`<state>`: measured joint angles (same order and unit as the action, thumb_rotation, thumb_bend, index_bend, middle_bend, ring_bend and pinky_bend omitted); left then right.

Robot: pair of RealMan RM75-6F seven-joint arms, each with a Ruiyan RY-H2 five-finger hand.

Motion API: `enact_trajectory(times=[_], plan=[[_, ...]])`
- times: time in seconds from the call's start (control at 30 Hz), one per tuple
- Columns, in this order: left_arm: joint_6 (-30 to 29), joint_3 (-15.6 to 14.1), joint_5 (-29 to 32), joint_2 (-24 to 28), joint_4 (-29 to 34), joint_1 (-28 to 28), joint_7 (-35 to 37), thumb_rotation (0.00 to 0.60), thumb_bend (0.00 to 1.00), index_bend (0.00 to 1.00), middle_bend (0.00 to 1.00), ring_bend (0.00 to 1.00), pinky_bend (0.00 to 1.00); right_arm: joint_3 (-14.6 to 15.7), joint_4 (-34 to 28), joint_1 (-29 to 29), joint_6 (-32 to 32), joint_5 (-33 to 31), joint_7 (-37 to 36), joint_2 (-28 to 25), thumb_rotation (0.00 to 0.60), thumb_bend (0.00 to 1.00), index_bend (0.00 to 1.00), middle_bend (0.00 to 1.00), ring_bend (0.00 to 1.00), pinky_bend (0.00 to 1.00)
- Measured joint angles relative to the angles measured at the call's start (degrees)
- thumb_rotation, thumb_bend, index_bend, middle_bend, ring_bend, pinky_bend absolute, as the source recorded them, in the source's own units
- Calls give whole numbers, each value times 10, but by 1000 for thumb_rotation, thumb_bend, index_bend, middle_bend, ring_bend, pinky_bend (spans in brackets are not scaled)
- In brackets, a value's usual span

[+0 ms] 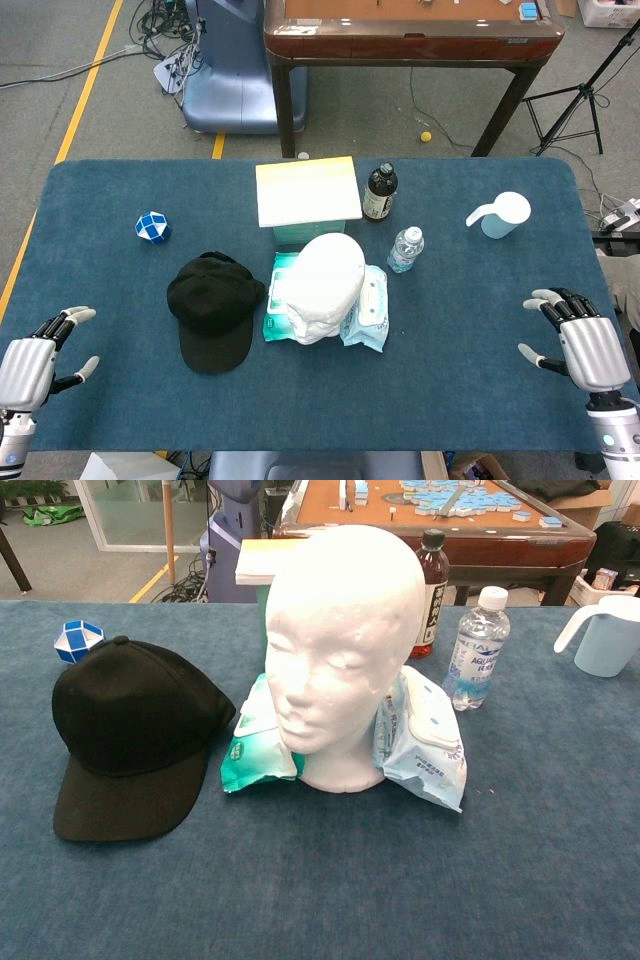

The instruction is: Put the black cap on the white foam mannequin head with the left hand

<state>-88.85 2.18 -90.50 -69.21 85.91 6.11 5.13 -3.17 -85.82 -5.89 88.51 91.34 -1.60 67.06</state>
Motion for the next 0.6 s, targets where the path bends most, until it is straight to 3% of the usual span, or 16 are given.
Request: enact_trajectory(times=[0.33, 0.4, 0.47, 0.6], plan=[[9, -9, -7, 5, 12, 2, 1, 600, 224, 267, 284, 332, 545, 0, -11, -3, -28, -17, 4, -7, 600, 45, 353, 300, 210, 265], [13, -18, -17, 13, 32, 2, 8, 600, 299, 290, 314, 356, 545, -1, -12, -3, -29, -19, 1, -9, 600, 45, 353, 300, 210, 265], [18, -29, -29, 23, 54, 3, 13, 600, 470, 318, 346, 384, 545, 0, -15, -2, -29, -19, 1, -12, 600, 45, 353, 300, 210, 265], [46, -66, -69, 45, 95, 8, 23, 600, 661, 328, 351, 388, 545, 0, -18, -1, -23, -18, 2, -13, 600, 44, 353, 301, 210, 265]])
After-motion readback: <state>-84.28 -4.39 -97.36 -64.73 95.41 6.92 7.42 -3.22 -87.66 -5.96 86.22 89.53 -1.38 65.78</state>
